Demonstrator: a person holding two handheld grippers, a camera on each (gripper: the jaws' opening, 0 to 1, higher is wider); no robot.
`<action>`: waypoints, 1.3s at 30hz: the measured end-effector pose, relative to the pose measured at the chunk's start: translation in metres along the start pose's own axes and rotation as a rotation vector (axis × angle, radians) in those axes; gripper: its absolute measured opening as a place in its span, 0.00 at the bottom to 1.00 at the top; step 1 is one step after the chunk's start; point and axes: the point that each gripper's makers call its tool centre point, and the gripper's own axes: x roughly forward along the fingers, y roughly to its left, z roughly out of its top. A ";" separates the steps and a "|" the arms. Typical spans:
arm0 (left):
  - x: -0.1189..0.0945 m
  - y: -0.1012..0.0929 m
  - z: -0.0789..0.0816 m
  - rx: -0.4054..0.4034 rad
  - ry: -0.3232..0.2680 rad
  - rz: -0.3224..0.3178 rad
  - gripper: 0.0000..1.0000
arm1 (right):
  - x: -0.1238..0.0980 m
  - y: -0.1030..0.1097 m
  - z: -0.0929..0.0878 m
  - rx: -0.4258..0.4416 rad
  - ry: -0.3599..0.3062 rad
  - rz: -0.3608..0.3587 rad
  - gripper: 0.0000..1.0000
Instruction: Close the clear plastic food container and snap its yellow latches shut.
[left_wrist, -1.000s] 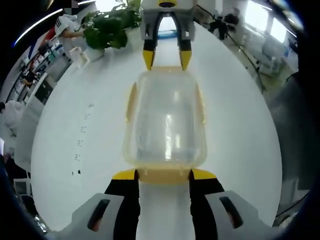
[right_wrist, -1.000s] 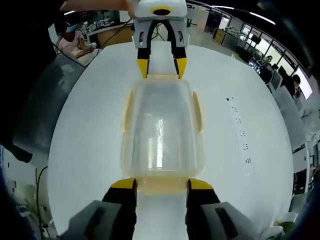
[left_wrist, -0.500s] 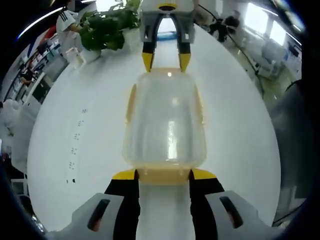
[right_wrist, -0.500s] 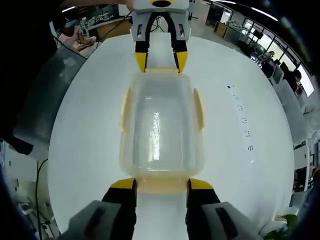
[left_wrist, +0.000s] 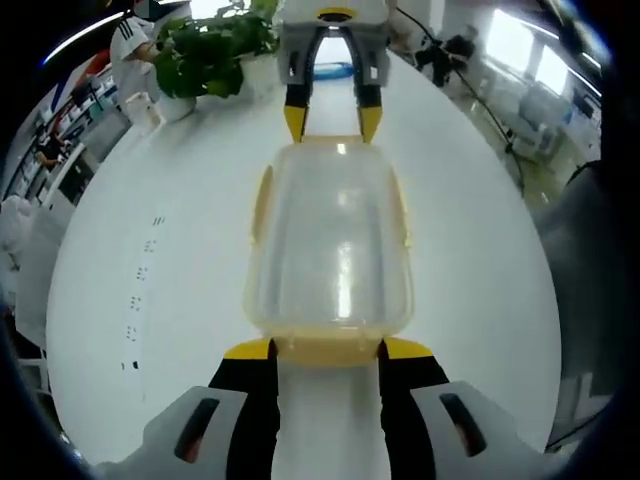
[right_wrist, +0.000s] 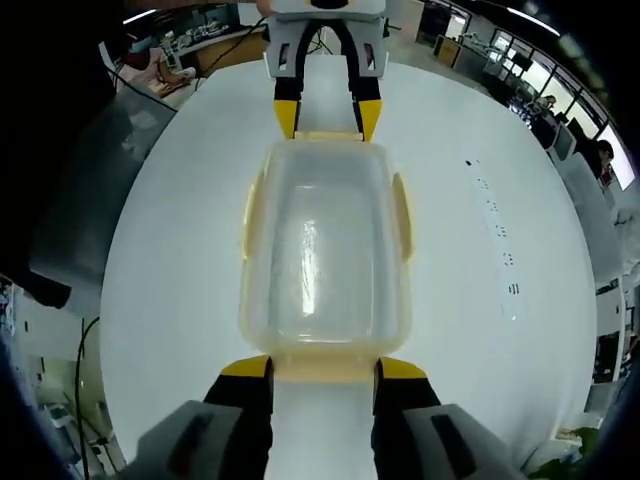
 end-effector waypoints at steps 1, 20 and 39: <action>0.000 0.000 0.000 0.004 -0.001 -0.003 0.36 | 0.000 0.002 0.000 0.001 -0.001 0.001 0.36; -0.001 -0.013 -0.006 -0.035 -0.124 -0.031 0.36 | 0.005 0.021 0.000 0.067 -0.115 -0.039 0.40; -0.027 -0.005 -0.012 -0.117 -0.214 0.019 0.33 | -0.035 0.025 0.013 0.177 -0.310 -0.100 0.39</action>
